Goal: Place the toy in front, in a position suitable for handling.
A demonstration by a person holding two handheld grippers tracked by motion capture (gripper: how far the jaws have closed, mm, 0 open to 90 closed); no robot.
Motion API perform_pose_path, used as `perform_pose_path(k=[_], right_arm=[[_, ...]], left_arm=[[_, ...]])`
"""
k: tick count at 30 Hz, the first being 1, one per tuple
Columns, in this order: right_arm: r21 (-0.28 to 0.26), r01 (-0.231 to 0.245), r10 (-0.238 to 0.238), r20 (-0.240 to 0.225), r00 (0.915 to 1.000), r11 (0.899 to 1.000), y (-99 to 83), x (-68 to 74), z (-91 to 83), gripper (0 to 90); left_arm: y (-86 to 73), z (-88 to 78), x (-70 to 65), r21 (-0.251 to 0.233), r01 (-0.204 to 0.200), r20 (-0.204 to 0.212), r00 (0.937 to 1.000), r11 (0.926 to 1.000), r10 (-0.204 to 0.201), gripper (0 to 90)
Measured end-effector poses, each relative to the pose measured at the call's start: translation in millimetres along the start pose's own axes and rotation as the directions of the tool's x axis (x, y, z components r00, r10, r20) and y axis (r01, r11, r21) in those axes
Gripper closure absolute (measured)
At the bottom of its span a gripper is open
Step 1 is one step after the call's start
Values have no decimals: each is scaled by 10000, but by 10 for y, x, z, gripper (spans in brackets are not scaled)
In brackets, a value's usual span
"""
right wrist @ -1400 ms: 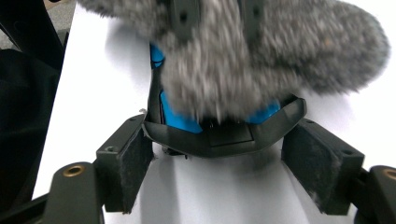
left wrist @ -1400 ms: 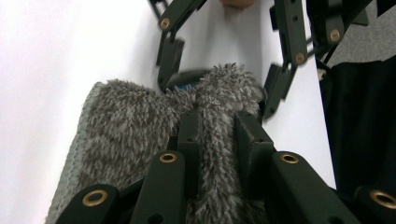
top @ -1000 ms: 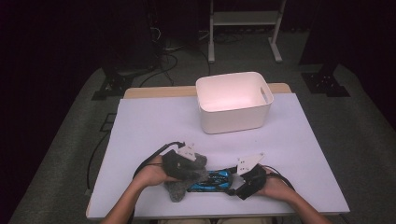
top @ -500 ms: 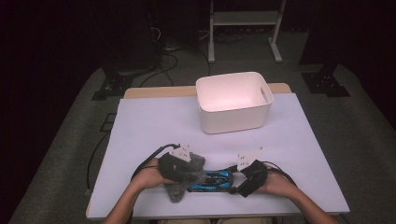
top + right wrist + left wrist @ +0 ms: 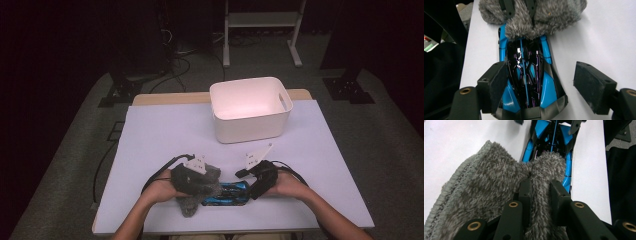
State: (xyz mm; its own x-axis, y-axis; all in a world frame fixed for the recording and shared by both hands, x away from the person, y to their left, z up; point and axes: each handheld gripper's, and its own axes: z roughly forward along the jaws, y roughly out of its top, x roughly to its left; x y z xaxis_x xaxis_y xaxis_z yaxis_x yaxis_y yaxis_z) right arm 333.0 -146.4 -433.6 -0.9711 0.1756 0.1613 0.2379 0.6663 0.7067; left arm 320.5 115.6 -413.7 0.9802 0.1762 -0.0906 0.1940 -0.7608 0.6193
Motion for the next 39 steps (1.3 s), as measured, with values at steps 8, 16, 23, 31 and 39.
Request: perform_pose_path(k=[8,16,23,31,39], right_arm=[[349,-990,1012,-676,9926,9945,-52,-83,105,280],[295,-1727,1749,-1084,9786,9845,-102,-104,111,327],[-24,-891,890,-322,9955,9960,-97,40,76,329],[-315,867,-829,1044,9911,9957,-117,294,21,330],[-588,1008,-924,1319,9869,9932,-171,344,4,330]], left_arm=[[30,-66,7,-385,150,-160,9997,9991,-156,735],[78,-133,79,-472,291,-350,9989,9985,-308,727],[158,-230,215,-573,665,-386,9969,9961,-688,710],[225,-71,241,109,807,665,9945,9967,-813,720],[201,-69,205,197,788,944,9923,9967,-803,771]])
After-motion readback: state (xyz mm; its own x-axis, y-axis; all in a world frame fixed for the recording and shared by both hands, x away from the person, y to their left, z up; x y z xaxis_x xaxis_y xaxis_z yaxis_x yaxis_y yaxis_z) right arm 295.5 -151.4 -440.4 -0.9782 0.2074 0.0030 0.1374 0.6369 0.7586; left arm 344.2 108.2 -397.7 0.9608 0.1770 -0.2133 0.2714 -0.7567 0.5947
